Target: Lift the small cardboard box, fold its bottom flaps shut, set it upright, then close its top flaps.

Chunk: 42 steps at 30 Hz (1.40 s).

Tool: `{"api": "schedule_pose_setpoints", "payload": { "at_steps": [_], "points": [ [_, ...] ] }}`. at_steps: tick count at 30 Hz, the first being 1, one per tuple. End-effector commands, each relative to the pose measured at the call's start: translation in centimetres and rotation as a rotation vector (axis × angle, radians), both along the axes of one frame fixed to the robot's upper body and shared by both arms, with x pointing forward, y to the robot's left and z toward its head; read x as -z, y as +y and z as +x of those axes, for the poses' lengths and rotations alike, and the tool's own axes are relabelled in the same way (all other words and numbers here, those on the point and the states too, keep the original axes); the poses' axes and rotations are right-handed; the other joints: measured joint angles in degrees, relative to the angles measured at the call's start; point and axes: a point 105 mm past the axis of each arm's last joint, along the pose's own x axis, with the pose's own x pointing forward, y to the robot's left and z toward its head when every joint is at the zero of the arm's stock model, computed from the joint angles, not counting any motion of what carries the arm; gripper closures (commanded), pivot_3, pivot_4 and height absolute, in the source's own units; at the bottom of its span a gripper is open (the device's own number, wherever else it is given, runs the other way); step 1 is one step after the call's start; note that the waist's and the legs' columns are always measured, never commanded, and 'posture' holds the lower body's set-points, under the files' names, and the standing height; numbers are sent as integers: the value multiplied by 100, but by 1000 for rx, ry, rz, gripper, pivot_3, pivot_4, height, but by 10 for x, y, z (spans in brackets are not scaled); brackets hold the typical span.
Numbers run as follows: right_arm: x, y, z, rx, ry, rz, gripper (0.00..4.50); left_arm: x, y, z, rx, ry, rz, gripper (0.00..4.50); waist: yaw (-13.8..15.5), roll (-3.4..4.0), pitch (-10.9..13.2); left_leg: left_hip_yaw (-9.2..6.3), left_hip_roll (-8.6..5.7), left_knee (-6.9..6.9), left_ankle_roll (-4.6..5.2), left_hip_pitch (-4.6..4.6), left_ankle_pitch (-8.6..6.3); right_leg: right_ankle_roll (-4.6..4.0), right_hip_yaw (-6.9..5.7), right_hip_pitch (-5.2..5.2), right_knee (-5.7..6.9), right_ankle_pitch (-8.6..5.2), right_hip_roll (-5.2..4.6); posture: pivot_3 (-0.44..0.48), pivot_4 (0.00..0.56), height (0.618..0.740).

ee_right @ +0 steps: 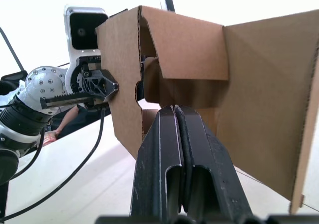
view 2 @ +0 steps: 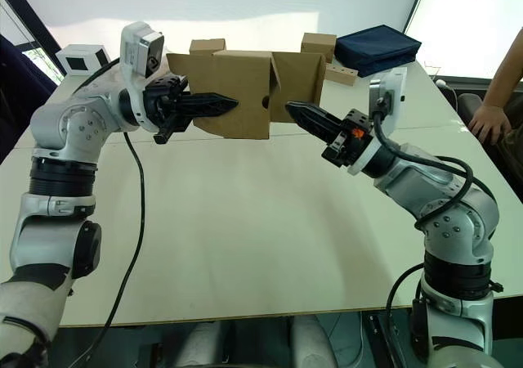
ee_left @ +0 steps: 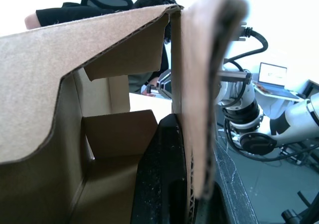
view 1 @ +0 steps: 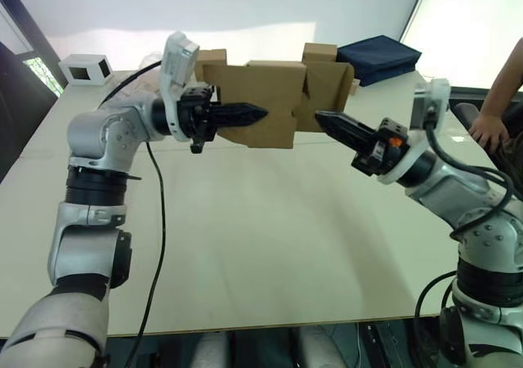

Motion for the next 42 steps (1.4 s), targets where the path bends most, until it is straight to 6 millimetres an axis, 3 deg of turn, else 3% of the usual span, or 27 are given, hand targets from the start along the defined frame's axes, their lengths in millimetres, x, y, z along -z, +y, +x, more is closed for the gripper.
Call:
{"api": "schedule_pose_setpoints", "payload": {
  "at_steps": [1,5,12,16,25,28,31,42],
  "points": [
    [-20,-8,-2,22,-71,30,4480,-17,4,-5,5,-61,-38,4500,-2,0,0,0,0,0,0,0,0,0,0,0,0,0,0,0,150,740],
    [-27,-18,1,45,-79,57,4480,-19,4,-6,8,-64,-41,4500,-1,0,0,0,0,0,0,0,0,0,0,0,0,0,0,0,150,740],
    [-25,-77,17,168,-15,128,4480,-25,4,-11,26,-73,-56,4500,9,0,0,2,0,0,3,-1,-2,0,0,2,-1,0,-1,0,150,740],
    [-14,-94,33,227,17,119,4480,-29,3,-14,40,-81,-67,4500,-13,0,0,3,0,0,4,0,-2,0,0,1,0,0,0,0,150,740],
    [-8,-74,56,139,27,181,4480,-32,0,-19,61,-86,-78,4500,-19,2,0,5,1,0,-14,1,8,0,5,-2,0,0,2,0,150,740],
    [-9,-70,60,130,26,211,3893,-33,-1,-20,62,-87,-83,4500,0,2,0,5,1,1,-16,1,9,0,5,-1,0,0,2,0,150,740],
    [-11,-72,63,135,34,259,2705,-34,-1,-21,63,-88,-86,4500,4,2,0,5,1,2,-16,0,9,0,5,0,0,0,0,0,150,740],
    [-18,-38,39,-96,72,330,2705,-34,-1,-17,59,-76,-97,4500,-19,3,0,5,1,1,-17,0,10,0,5,-3,2,0,0,0,150,740]
  ]
}}
